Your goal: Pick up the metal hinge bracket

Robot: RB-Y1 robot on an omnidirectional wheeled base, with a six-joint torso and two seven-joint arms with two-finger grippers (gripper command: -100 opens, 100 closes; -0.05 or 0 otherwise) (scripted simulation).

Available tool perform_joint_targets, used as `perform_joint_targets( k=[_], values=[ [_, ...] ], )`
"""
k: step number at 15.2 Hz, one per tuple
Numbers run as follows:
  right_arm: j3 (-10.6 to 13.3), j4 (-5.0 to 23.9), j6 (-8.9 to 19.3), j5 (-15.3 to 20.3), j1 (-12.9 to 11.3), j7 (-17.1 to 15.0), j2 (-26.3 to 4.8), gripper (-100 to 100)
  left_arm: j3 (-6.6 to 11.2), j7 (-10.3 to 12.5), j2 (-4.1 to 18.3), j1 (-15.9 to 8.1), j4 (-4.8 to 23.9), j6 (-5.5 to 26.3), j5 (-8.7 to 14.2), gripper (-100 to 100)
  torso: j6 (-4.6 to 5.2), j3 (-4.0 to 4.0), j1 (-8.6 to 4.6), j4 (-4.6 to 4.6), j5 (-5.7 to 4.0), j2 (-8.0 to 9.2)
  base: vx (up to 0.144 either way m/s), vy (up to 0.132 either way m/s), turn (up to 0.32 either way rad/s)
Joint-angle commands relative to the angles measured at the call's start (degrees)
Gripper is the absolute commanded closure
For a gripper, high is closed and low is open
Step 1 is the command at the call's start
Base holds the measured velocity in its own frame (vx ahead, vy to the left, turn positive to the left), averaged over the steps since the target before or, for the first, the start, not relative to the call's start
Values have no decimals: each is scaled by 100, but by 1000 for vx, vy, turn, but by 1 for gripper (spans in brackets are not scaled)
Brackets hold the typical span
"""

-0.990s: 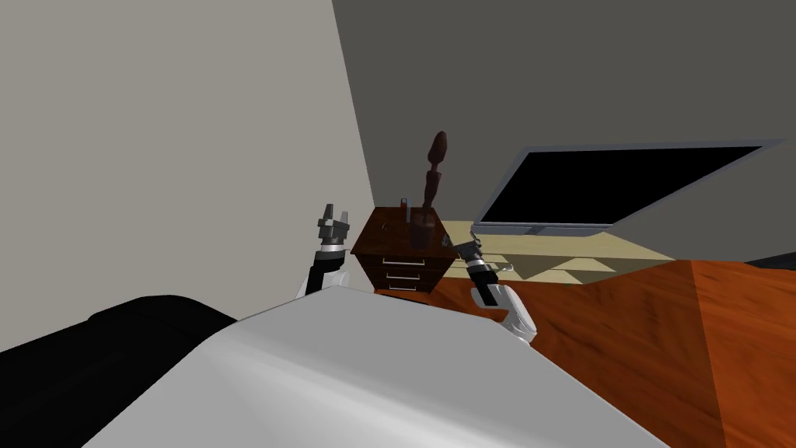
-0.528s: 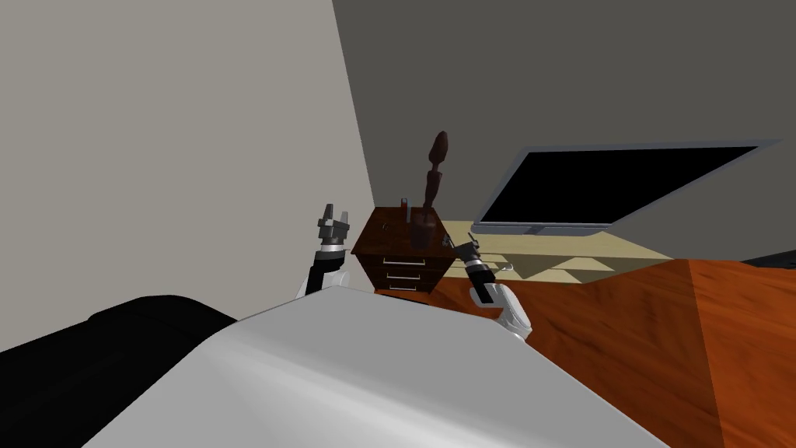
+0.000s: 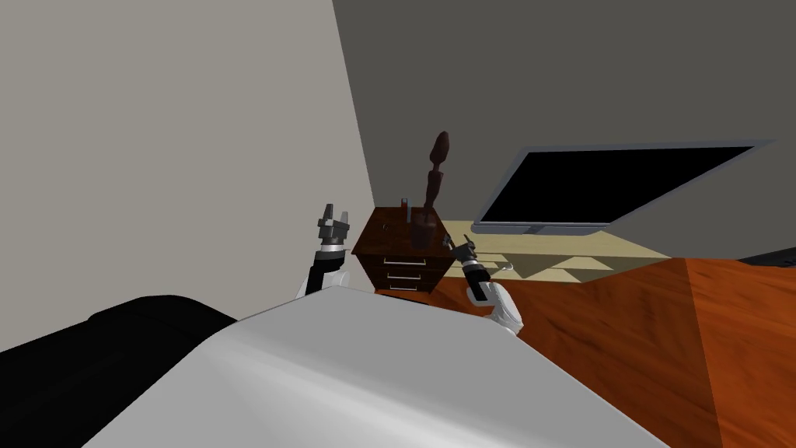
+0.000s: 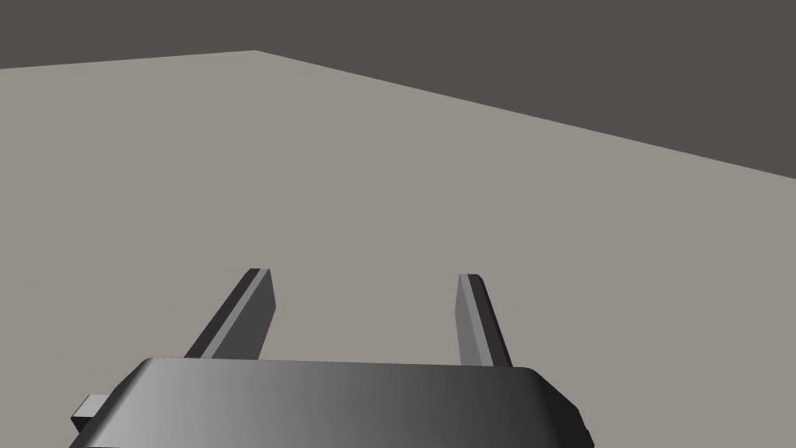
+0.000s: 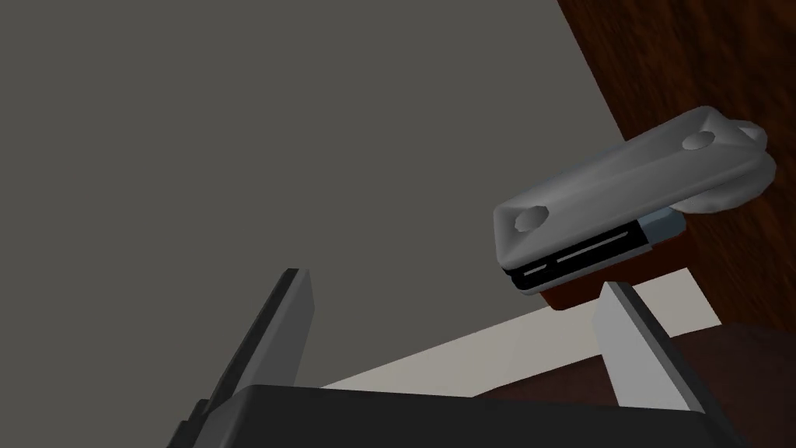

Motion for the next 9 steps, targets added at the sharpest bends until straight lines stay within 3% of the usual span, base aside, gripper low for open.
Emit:
perform_joint_targets(
  k=[1,3,7,9],
  values=[
    [-23,85,18,101,-46,167,59,-100,0,0,0,0,0,0,0,0,0,0,0,0,0,0,-1,10,-5],
    [-76,249,37,295,-127,457,219,-100,0,0,0,0,0,0,0,0,0,0,0,0,0,0,-2,10,-6],
    [-127,408,55,481,-206,738,491,-100,0,0,0,0,0,0,0,0,0,0,1,0,0,0,1,11,-6],
    [-133,415,45,456,-215,703,469,-100,0,0,0,0,0,0,0,0,-1,-1,1,0,0,-1,2,7,-1]
  ],
)
